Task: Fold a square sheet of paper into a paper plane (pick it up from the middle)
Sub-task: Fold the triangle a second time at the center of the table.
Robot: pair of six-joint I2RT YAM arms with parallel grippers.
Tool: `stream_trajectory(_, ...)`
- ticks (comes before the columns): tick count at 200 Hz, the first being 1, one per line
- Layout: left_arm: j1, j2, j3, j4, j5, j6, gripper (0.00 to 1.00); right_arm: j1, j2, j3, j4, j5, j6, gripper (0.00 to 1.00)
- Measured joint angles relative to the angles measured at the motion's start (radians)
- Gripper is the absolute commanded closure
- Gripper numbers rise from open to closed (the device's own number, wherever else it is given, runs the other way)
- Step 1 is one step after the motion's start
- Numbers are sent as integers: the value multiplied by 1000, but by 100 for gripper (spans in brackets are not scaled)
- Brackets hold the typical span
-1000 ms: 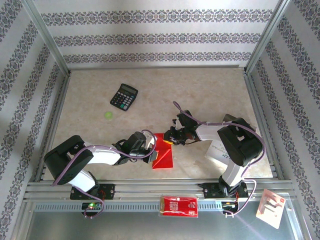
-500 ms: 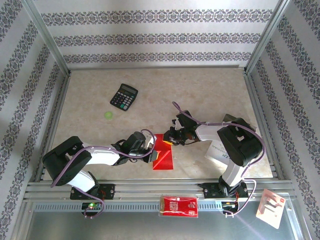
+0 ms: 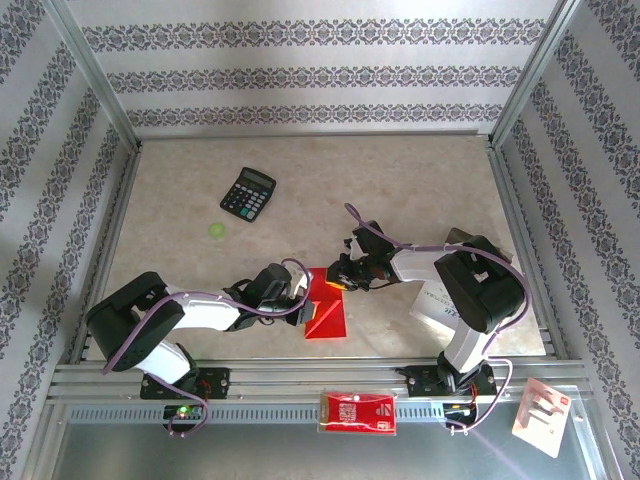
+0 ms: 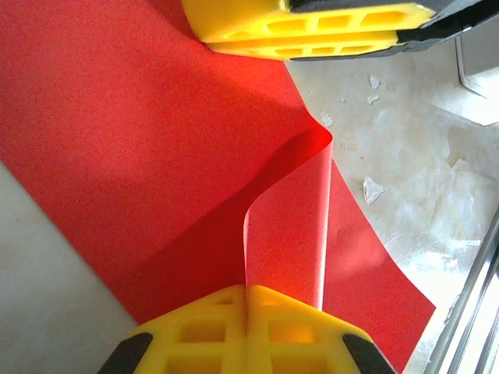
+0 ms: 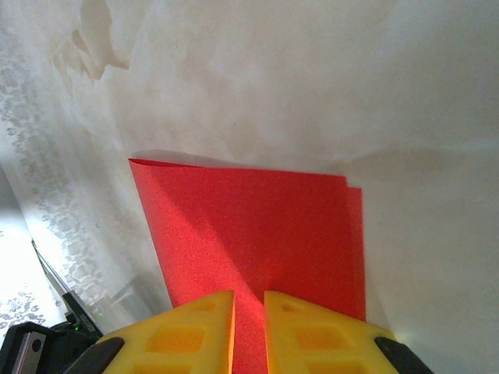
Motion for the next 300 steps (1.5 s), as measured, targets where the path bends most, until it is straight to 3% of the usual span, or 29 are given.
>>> stream_trajectory(126, 0, 4, -12, 6, -2, -19, 99, 0, 1, 0, 0, 0, 0, 81)
stream_trajectory(227, -1, 6, -15, 13, -14, -50, 100, -10, -2, 21, -30, -11, -5, 74)
stream_trajectory(265, -2, 8, -21, 28, -18, -60, 100, -29, -95, 20, -77, -16, -20, 74)
stream_trajectory(300, -2, 9, -21, 31, -19, -71, 100, 4, -273, -81, -50, -1, 13, 87)
